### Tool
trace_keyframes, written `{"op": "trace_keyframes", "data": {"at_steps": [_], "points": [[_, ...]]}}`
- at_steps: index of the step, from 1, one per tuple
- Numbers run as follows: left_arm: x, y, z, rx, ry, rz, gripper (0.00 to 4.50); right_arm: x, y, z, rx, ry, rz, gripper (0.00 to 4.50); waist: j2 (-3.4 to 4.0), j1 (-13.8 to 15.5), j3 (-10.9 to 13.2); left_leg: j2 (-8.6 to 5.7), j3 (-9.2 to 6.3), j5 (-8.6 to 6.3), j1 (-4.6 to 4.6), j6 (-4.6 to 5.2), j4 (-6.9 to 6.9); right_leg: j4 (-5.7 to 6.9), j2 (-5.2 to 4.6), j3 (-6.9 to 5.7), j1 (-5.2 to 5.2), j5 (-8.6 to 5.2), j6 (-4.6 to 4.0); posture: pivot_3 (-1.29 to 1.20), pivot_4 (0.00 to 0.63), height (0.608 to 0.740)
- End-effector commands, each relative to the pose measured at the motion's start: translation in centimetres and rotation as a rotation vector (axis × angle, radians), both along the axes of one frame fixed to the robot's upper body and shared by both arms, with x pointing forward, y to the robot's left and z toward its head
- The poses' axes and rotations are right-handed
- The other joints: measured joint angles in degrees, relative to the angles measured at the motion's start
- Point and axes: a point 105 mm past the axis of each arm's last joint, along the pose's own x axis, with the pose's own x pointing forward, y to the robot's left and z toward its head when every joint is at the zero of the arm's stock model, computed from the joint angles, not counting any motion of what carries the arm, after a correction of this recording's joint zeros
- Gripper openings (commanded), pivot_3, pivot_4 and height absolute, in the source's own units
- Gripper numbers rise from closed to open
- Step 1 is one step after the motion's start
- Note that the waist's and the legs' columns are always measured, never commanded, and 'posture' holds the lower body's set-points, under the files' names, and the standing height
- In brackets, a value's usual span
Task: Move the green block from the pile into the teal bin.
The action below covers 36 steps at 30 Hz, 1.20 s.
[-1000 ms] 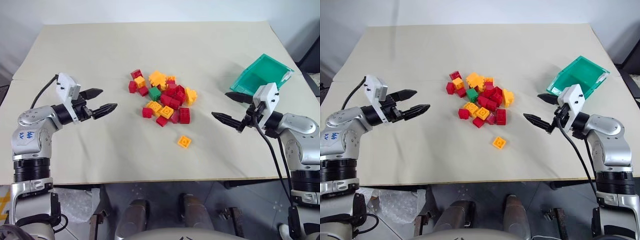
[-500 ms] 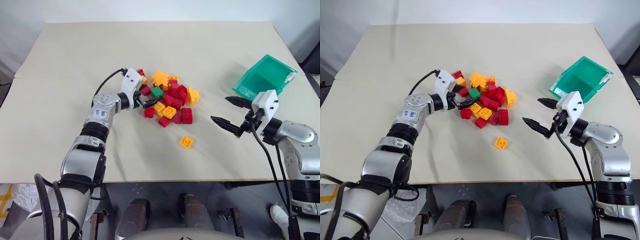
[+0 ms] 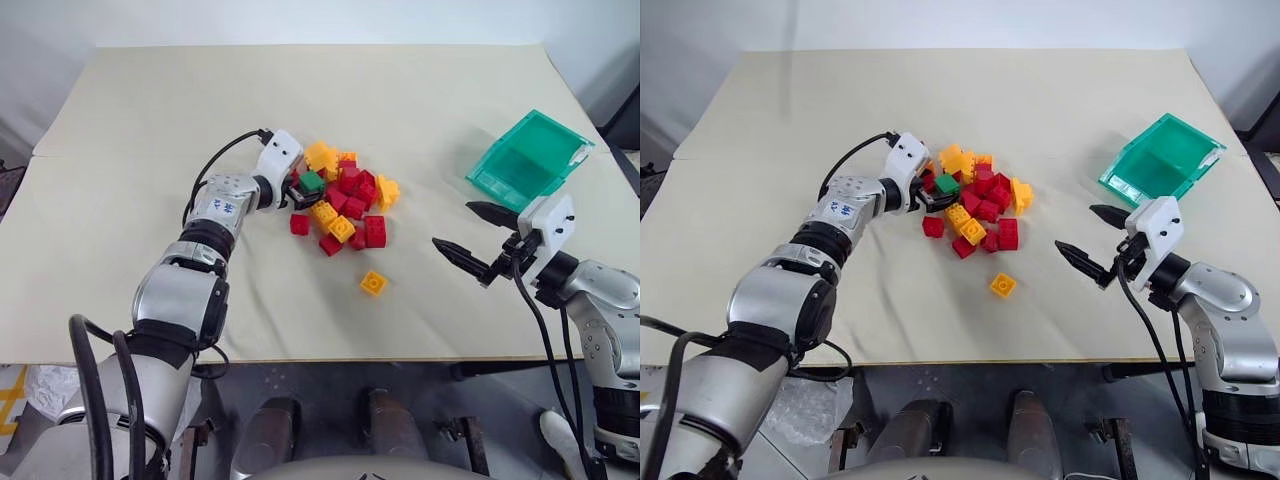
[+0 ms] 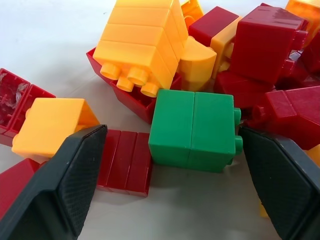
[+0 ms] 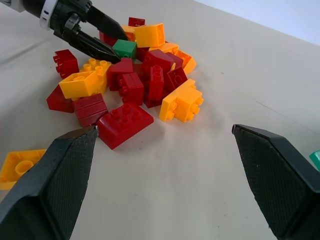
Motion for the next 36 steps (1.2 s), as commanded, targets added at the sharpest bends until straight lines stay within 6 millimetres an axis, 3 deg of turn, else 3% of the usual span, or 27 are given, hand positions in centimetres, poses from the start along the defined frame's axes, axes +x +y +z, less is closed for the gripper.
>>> {"op": "trace_keyframes", "data": {"at_steps": [1, 6, 8, 15, 17, 19, 25, 29, 36], "points": [[-0.2, -0.1, -0.7, 0.037, 0.034, -0.010, 3.56, -0.1, 0.1, 1.2, 0.009, -0.046, 0.005, 4.50, 0.00, 0.00, 0.00, 0.00, 0.00, 0.00, 0.00, 0.00, 0.00, 0.00, 0.00, 0.00, 0.00, 0.00, 0.00, 0.00, 0.150, 0.740], [-0.1, 0.9, 0.0, -0.006, 0.048, 0.001, 2.14, 0.5, 0.2, 1.7, 0.003, -0.057, 0.019, 4.50, 0.00, -0.19, 0.00, 0.01, 0.06, 0.00, 0.04, 0.00, 0.05, 0.08, 0.01, 0.06, 0.00, 0.00, 0.00, 0.00, 0.150, 0.740], [-0.1, 1.2, 0.6, -0.033, 0.043, -0.008, 2.12, 0.6, 0.1, 1.8, 0.000, -0.059, 0.020, 4.50, 0.00, -0.20, 0.00, 0.01, 0.06, 0.00, 0.07, 0.00, 0.05, 0.11, 0.02, 0.06, 0.00, 0.00, 0.00, 0.00, 0.150, 0.740], [-0.7, 2.1, 5.8, -0.215, -0.121, -0.144, 2.12, 0.7, -0.5, 2.4, -0.005, -0.069, 0.015, 4.50, 0.00, -0.14, 0.00, 0.01, 0.07, 0.00, 0.01, 0.00, 0.05, 0.10, 0.00, 0.08, -0.06, 0.00, 0.00, 0.00, 0.150, 0.740], [-2.1, 1.6, 8.7, -0.300, -0.220, -0.288, 2.12, 0.7, -0.9, 2.5, -0.014, -0.068, 0.010, 4.50, 0.00, 0.06, 0.00, 0.00, 0.05, 0.00, -0.02, 0.00, 0.07, 0.08, -0.02, 0.08, -0.06, 0.01, 0.02, 0.00, 0.150, 0.740], [-4.2, -0.4, 9.7, -0.278, -0.252, -0.487, 2.12, 0.8, -1.7, 2.7, -0.031, -0.065, -0.008, 4.50, 0.00, 0.13, 0.00, -0.01, 0.02, -0.01, -0.06, 0.01, 0.10, 0.04, -0.04, 0.08, -0.05, 0.02, 0.04, 0.00, 0.150, 0.740], [-8.2, -6.4, 7.0, -0.191, -0.185, -0.760, 2.12, 0.7, -3.6, 3.3, -0.080, -0.062, -0.044, 4.50, 0.02, 0.13, -0.01, -0.07, 0.01, -0.06, -0.08, 0.10, 0.12, -0.16, -0.08, 0.08, 0.06, 0.08, 0.15, 0.00, 0.150, 0.740], [-10.5, -11.2, 3.7, -0.139, -0.147, -0.883, 2.12, -0.4, -5.7, 3.6, -0.136, -0.043, -0.103, 4.50, 0.01, 0.16, -0.01, -0.04, 0.04, -0.06, -0.09, 0.12, 0.11, -0.18, -0.03, 0.09, 0.04, 0.09, 0.16, 0.00, 0.150, 0.740], [-11.8, -14.4, 0.4, -0.055, -0.096, -0.956, 2.12, -2.1, -6.5, 3.8, -0.148, -0.042, -0.151, 4.50, 0.04, 0.13, -0.02, -0.02, 0.14, -0.08, 0.02, 0.15, 0.10, -0.17, -0.02, 0.31, 0.05, 0.10, 0.17, 0.00, 0.150, 0.740]]}}
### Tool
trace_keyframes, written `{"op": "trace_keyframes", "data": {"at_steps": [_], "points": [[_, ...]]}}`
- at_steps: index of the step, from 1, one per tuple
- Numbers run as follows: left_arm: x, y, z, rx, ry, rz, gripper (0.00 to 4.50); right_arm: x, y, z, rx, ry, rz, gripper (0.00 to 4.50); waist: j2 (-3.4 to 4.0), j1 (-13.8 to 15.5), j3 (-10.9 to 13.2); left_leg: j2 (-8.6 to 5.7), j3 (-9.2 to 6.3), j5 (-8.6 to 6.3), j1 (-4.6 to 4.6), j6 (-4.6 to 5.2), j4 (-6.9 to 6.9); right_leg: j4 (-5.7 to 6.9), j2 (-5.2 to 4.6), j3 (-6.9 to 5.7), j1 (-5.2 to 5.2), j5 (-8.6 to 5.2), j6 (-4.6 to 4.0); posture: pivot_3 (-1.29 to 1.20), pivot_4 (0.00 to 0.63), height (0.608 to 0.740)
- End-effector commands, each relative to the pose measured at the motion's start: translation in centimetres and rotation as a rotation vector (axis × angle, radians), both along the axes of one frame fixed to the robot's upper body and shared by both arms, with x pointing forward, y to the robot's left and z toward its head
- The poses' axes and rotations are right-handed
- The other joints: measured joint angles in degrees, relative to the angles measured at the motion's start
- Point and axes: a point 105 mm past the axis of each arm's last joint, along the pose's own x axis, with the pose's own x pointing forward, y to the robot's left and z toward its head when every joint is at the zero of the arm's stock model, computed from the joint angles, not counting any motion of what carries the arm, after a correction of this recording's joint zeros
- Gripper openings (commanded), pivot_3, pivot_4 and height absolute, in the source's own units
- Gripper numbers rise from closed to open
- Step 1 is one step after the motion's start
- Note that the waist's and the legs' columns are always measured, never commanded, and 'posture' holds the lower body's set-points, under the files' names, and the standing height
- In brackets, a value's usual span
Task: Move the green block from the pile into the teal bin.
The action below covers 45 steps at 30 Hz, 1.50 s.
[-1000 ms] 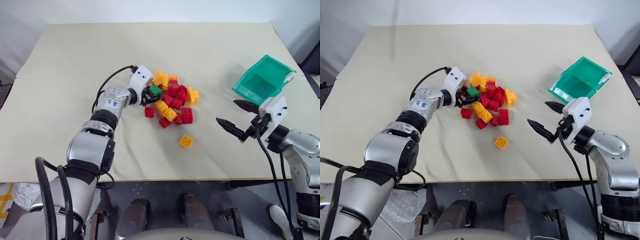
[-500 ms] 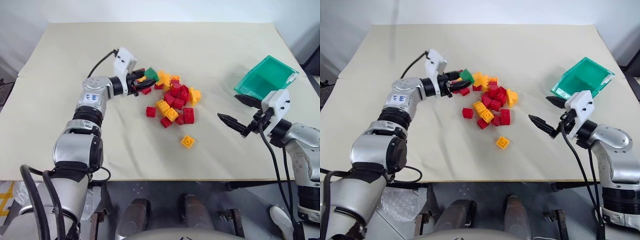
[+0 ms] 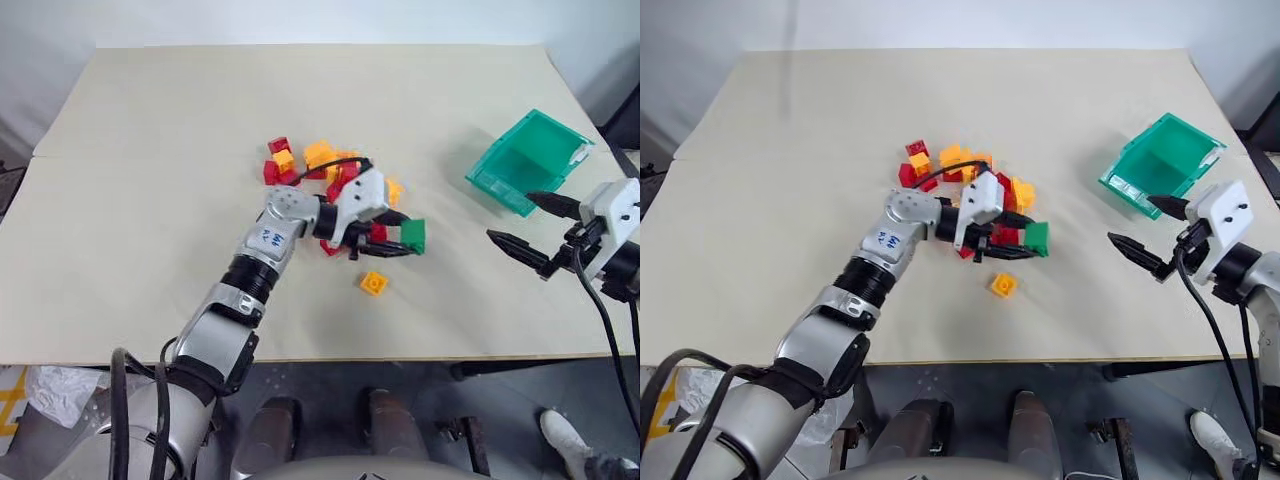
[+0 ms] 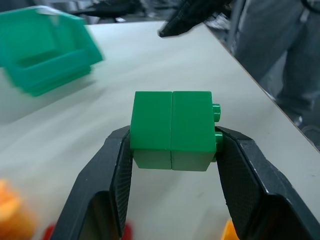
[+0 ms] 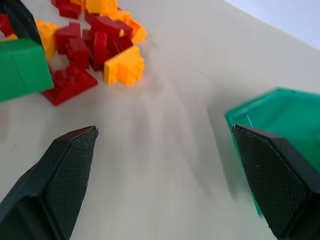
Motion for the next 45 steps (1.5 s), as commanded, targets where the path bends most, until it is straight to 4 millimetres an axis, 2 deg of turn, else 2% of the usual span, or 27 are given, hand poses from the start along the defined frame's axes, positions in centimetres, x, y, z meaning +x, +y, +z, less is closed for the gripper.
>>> {"op": "trace_keyframes", "data": {"at_steps": [1, 3, 8, 11, 15, 20, 22, 24, 26, 28, 30, 33, 38, 42, 45], "points": [[-0.2, -1.3, -0.9, 0.056, -0.040, -0.016, 2.47, -1.1, 0.1, 1.9, -0.018, -0.065, -0.012, 4.50, 0.00, 0.11, 0.00, -0.01, 0.00, -0.01, 0.01, 0.01, 0.01, -0.01, 0.00, 0.03, 0.00, 0.00, 0.00, 0.00, 0.150, 0.740], [0.0, -1.1, -1.3, 0.076, -0.036, -0.009, 3.04, -1.3, 0.2, 1.8, -0.015, -0.061, -0.016, 4.50, -0.01, 0.14, 0.01, -0.02, -0.02, -0.03, 0.01, 0.06, 0.01, -0.02, 0.00, 0.13, 0.00, 0.02, 0.04, 0.00, 0.150, 0.740], [0.7, -0.2, -0.4, 0.008, -0.029, 0.030, 4.45, -1.6, 0.2, 1.5, -0.019, -0.044, -0.026, 4.50, -0.01, 0.14, 0.01, -0.03, -0.09, -0.09, 0.09, 0.17, 0.01, -0.03, 0.00, 0.37, -0.02, 0.06, 0.11, 0.00, 0.150, 0.740], [1.6, 2.0, 1.3, -0.075, -0.041, 0.078, 4.48, -2.1, 0.1, 1.4, -0.036, -0.017, -0.029, 4.50, -0.01, 0.13, 0.01, -0.03, -0.08, -0.10, 0.09, 0.19, 0.02, -0.07, 0.00, 0.40, -0.02, 0.07, 0.13, 0.00, 0.150, 0.740], [1.7, 7.1, 3.9, -0.228, -0.043, 0.124, 4.48, -4.2, -0.6, 1.0, -0.128, 0.097, -0.012, 4.50, 0.04, 0.04, -0.01, 0.02, -0.09, -0.11, 0.07, 0.18, -0.04, -0.06, 0.01, 0.44, -0.09, 0.07, 0.13, 0.00, 0.150, 0.740], [0.7, 12.1, 3.6, -0.220, 0.011, 0.162, 4.48, -5.9, -2.3, 1.3, -0.173, 0.173, -0.046, 4.50, 0.06, 0.07, -0.03, 0.05, -0.07, -0.13, 0.12, 0.20, -0.01, -0.12, 0.00, 0.46, -0.02, 0.08, 0.14, 0.00, 0.150, 0.740], [0.5, 14.0, 3.5, -0.230, 0.038, 0.197, 4.48, -6.3, -2.3, 1.2, -0.200, 0.211, -0.033, 4.50, 0.05, 0.13, -0.02, 0.10, -0.07, -0.15, 0.15, 0.24, 0.01, -0.13, -0.01, 0.49, 0.03, 0.09, 0.17, 0.00, 0.150, 0.740], [0.3, 15.0, 3.7, -0.249, 0.039, 0.217, 4.48, -6.2, -1.8, 1.3, -0.182, 0.225, -0.003, 4.50, 0.04, 0.14, -0.02, 0.23, -0.07, -0.16, 0.16, 0.25, 0.02, -0.15, 0.00, 0.51, 0.04, 0.10, 0.17, 0.00, 0.150, 0.740], [0.0, 16.2, 3.8, -0.266, 0.034, 0.230, 4.48, -5.6, -0.5, 1.4, -0.140, 0.230, 0.046, 4.50, 0.05, 0.07, -0.02, 0.26, -0.08, -0.16, 0.16, 0.25, 0.03, -0.22, -0.01, 0.50, 0.06, 0.10, 0.18, 0.00, 0.150, 0.740], [-0.9, 17.6, 3.9, -0.297, 0.046, 0.223, 4.48, -4.4, 1.8, 0.7, -0.115, 0.235, 0.126, 4.50, 0.06, -0.16, -0.03, 0.31, -0.06, -0.16, 0.20, 0.24, 0.03, -0.26, -0.01, 0.52, 0.07, 0.12, 0.18, 0.00, 0.150, 0.740], [-2.3, 19.2, 2.8, -0.261, 0.040, 0.212, 4.48, -2.6, 4.7, -0.4, -0.114, 0.240, 0.237, 4.50, 0.05, -0.70, -0.03, 0.40, -0.04, -0.20, 0.23, 0.17, 0.03, -0.29, 0.04, 0.51, 0.06, 0.11, 0.16, 0.00, 0.150, 0.740], [-3.4, 20.2, 1.8, -0.224, 0.042, 0.228, 4.48, -1.1, 6.8, -1.0, -0.118, 0.248, 0.335, 4.50, 0.08, -1.50, -0.02, 0.55, 0.05, -0.24, 0.26, 0.09, -0.04, -0.37, 0.14, 0.50, 0.03, 0.16, 0.03, 0.00, 0.150, 0.740], [-4.3, 20.7, 1.1, -0.220, 0.041, 0.269, 4.48, 1.5, 9.1, -2.5, -0.156, 0.301, 0.446, 4.50, 0.09, -0.70, -0.01, 0.50, -0.01, -0.26, 0.15, 0.13, 0.02, -0.40, 0.10, 0.46, -0.02, 0.15, 0.02, 0.00, 0.150, 0.740], [-5.0, 21.0, 0.6, -0.206, 0.037, 0.290, 4.48, 3.0, 10.0, -3.6, -0.206, 0.331, 0.493, 4.50, 0.09, -0.45, -0.01, 0.50, -0.01, -0.30, 0.13, 0.18, -0.01, -0.40, 0.09, 0.45, -0.02, 0.17, 0.04, 0.00, 0.150, 0.740], [-5.7, 21.6, 0.6, -0.231, 0.032, 0.344, 4.48, 5.2, 11.3, -5.7, -0.303, 0.401, 0.525, 4.50, 0.09, -1.48, -0.01, 0.52, 0.07, -0.34, 0.12, 0.17, -0.03, -0.41, 0.12, 0.47, -0.06, 0.16, 0.04, 0.00, 0.150, 0.740]]}}
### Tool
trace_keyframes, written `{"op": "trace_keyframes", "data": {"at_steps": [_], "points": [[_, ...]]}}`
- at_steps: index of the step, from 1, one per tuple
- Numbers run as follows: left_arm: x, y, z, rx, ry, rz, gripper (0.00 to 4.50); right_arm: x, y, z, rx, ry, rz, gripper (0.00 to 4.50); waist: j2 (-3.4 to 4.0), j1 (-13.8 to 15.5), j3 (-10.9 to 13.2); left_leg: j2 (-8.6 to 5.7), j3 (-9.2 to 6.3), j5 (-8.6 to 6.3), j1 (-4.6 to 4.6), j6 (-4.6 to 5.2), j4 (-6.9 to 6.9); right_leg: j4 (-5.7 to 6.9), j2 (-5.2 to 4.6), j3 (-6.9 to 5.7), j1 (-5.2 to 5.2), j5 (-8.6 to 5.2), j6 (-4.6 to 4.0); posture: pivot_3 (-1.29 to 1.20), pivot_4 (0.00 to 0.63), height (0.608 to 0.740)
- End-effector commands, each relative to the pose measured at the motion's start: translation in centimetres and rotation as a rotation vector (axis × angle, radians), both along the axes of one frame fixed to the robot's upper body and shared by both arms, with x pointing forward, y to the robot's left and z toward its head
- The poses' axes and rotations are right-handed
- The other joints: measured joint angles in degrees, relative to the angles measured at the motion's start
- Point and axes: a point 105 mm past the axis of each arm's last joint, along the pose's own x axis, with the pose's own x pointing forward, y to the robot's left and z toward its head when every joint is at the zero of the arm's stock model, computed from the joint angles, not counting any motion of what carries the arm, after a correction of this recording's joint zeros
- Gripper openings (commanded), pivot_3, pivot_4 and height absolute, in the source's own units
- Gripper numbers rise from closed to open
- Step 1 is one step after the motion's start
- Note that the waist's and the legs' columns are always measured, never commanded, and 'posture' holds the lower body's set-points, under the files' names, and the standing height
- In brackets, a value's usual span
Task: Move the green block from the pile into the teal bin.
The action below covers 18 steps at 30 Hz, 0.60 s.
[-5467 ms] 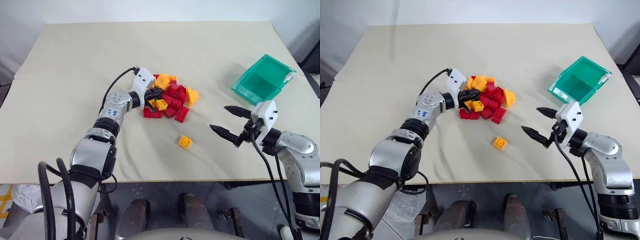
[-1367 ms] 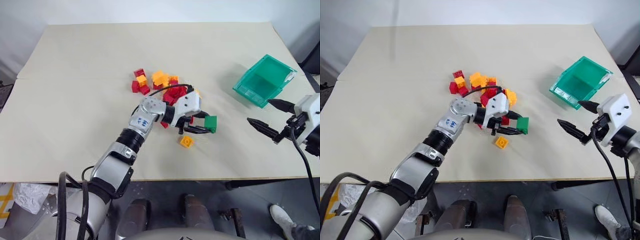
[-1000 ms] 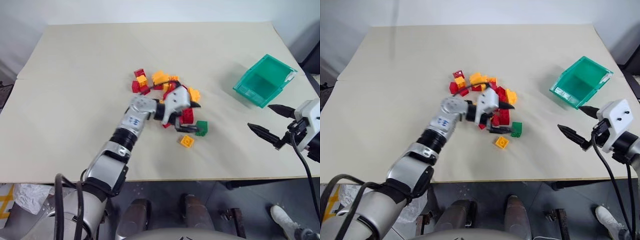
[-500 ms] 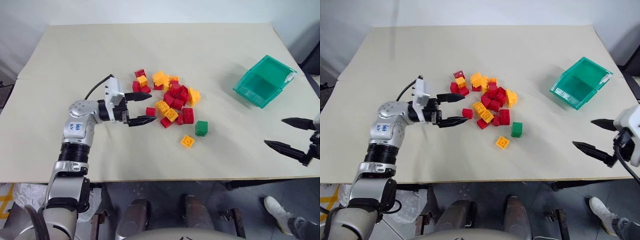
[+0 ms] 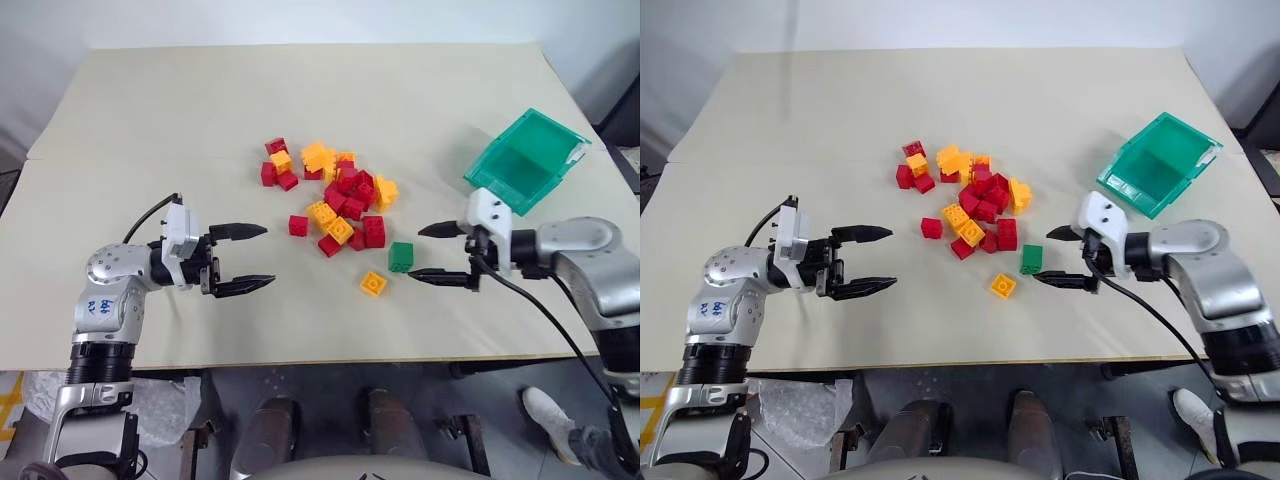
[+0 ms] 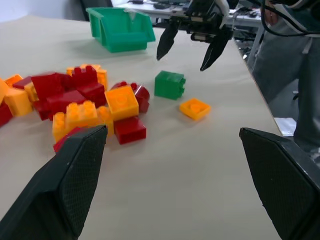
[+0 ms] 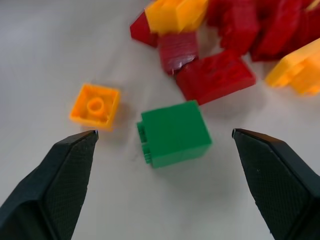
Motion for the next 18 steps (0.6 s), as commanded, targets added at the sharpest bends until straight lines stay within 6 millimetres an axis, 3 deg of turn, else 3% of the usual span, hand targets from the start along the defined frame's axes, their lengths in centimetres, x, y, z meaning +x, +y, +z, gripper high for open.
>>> {"op": "trace_keyframes", "data": {"at_steps": [1, 4, 5, 9, 12, 18], "points": [[-0.6, 0.3, 1.5, -0.029, -0.058, 0.038, 4.48, 1.8, 1.0, -1.3, -0.084, 0.018, 0.041, 4.50, 0.00, -0.50, 0.00, 0.01, 0.00, 0.00, 0.00, 0.00, -0.01, 0.03, 0.01, 0.00, -0.03, 0.00, 0.00, 0.00, 0.150, 0.740], [-0.5, 0.1, 1.6, -0.039, -0.061, 0.051, 4.48, 2.8, 2.1, -1.0, -0.048, -0.020, 0.050, 4.50, 0.00, -0.59, 0.00, 0.06, 0.01, 0.00, -0.01, -0.04, -0.01, 0.05, 0.06, -0.01, -0.07, -0.01, -0.01, 0.00, 0.150, 0.740], [-0.5, 0.1, 1.7, -0.041, -0.062, 0.054, 4.50, 3.0, 2.1, -1.1, -0.063, -0.026, 0.049, 4.32, 0.01, -0.55, 0.00, 0.07, 0.01, -0.01, -0.01, -0.05, -0.02, 0.06, 0.06, -0.02, -0.07, -0.01, -0.02, 0.00, 0.150, 0.740], [-0.4, -0.2, 1.7, -0.046, -0.064, 0.054, 4.50, 2.7, 1.9, -0.7, -0.049, -0.035, 0.041, 3.32, 0.00, -0.31, 0.00, 0.01, -0.03, -0.01, -0.04, -0.04, 0.02, 0.06, 0.01, -0.06, -0.07, -0.01, -0.01, 0.00, 0.150, 0.740], [0.1, -0.7, 1.8, -0.051, -0.065, 0.048, 4.50, 2.3, 0.9, -0.1, -0.046, -0.063, -0.003, 2.25, 0.01, -0.19, 0.00, 0.00, -0.04, -0.03, -0.05, -0.02, 0.01, 0.05, 0.00, -0.08, -0.07, -0.01, -0.01, 0.00, 0.150, 0.740], [1.2, -1.9, 2.5, -0.072, -0.073, 0.030, 4.50, 2.4, -0.6, 2.4, 0.020, -0.189, -0.148, 2.14, 0.01, -0.40, 0.00, 0.00, 0.00, -0.03, -0.09, -0.03, 0.03, 0.06, 0.02, -0.08, -0.09, -0.01, -0.01, 0.00, 0.150, 0.740]]}}
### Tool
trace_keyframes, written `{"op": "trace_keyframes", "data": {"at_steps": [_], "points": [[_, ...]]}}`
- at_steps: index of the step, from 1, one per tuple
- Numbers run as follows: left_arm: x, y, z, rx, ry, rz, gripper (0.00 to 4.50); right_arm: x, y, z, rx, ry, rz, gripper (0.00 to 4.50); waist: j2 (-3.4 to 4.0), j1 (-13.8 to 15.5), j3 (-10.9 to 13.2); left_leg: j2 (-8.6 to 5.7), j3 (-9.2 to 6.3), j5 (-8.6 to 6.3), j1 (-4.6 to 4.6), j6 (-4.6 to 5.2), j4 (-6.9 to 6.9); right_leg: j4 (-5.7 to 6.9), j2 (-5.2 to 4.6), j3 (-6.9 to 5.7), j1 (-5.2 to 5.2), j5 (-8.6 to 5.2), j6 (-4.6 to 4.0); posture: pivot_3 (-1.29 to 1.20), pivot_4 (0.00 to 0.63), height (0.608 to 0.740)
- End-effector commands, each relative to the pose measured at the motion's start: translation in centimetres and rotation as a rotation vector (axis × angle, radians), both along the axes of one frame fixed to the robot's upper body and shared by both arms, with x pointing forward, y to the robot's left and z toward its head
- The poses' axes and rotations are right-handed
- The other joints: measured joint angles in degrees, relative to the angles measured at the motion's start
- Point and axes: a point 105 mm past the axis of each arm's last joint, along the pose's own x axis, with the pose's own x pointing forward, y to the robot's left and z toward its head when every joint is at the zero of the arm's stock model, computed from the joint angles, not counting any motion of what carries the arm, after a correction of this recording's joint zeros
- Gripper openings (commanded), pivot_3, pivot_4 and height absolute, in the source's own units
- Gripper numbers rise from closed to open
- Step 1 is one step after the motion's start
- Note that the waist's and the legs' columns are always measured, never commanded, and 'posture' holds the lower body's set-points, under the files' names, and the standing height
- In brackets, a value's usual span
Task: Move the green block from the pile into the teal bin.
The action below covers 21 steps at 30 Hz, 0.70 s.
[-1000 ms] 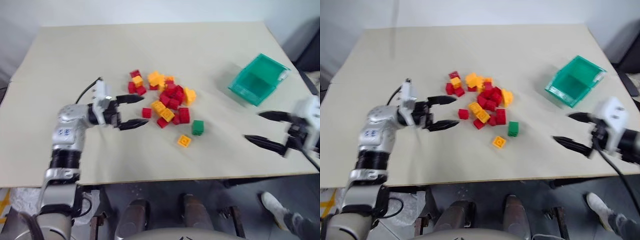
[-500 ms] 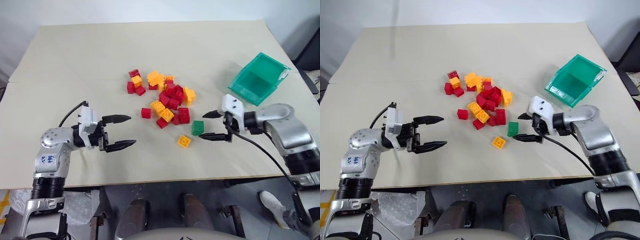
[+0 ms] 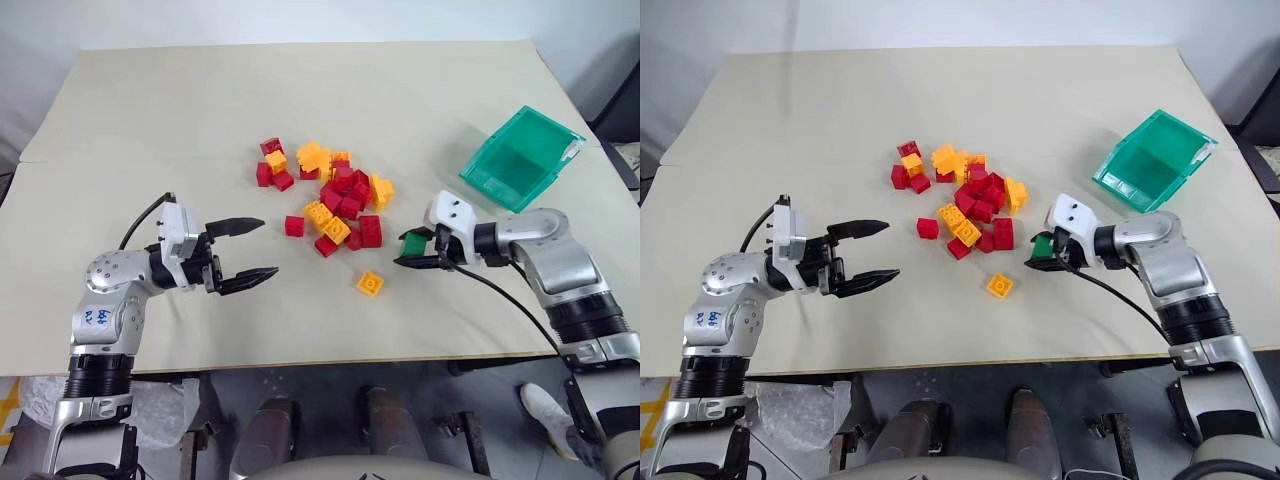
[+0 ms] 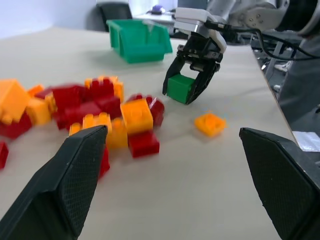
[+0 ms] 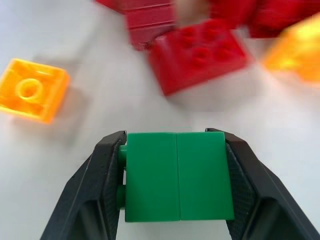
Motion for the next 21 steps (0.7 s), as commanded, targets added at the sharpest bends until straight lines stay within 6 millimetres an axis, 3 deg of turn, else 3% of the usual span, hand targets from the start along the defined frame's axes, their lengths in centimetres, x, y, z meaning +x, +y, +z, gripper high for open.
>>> {"op": "trace_keyframes", "data": {"at_steps": [1, 3, 8, 11, 17, 21], "points": [[0.7, -0.8, 0.7, -0.009, -0.026, -0.014, 4.50, 0.5, -1.2, 3.5, 0.053, -0.145, -0.096, 2.14, 0.00, -0.14, 0.00, 0.03, 0.01, 0.00, 0.00, -0.01, 0.00, 0.00, 0.03, 0.00, 0.00, 0.00, 0.00, 0.00, 0.150, 0.740], [1.8, -1.5, 0.9, 0.002, -0.033, 0.014, 4.50, 1.5, -3.5, 5.6, 0.066, -0.248, -0.238, 2.14, 0.01, -0.01, 0.00, 0.03, 0.04, 0.00, 0.01, -0.01, 0.00, 0.02, 0.04, 0.02, -0.01, 0.00, 0.00, 0.00, 0.150, 0.740], [3.7, -2.8, 1.2, 0.036, -0.057, 0.062, 4.50, 2.9, -7.4, 8.3, 0.054, -0.396, -0.447, 2.14, 0.01, 0.00, 0.00, -0.06, 0.06, 0.00, 0.00, 0.00, 0.00, 0.02, 0.02, 0.04, -0.02, 0.00, 0.00, 0.00, 0.150, 0.740], [6.6, -5.0, 2.5, 0.011, -0.084, 0.116, 4.50, 5.7, -11.6, 9.2, -0.043, -0.515, -0.700, 2.14, 0.00, 0.28, 0.00, -0.34, 0.09, 0.02, -0.01, 0.02, 0.04, 0.04, 0.00, 0.03, -0.02, 0.01, 0.02, 0.00, 0.150, 0.740], [9.2, -6.7, 3.5, 0.010, -0.116, 0.141, 4.50, 8.9, -13.4, 9.2, -0.094, -0.576, -0.868, 2.14, 0.00, -0.87, 0.00, -0.46, 0.21, 0.13, -0.03, 0.09, -0.16, -0.01, -0.09, 0.14, -0.13, 0.07, 0.14, 0.00, 0.150, 0.740], [9.7, -6.9, 4.1, -0.015, -0.133, 0.140, 4.50, 9.5, -13.9, 9.6, -0.104, -0.606, -0.909, 3.43, 0.01, -1.66, 0.00, -0.47, 0.32, 0.15, -0.30, 0.05, -0.45, 0.04, -0.14, 0.12, -0.64, 0.07, 0.13, 0.00, 0.150, 0.740]]}}
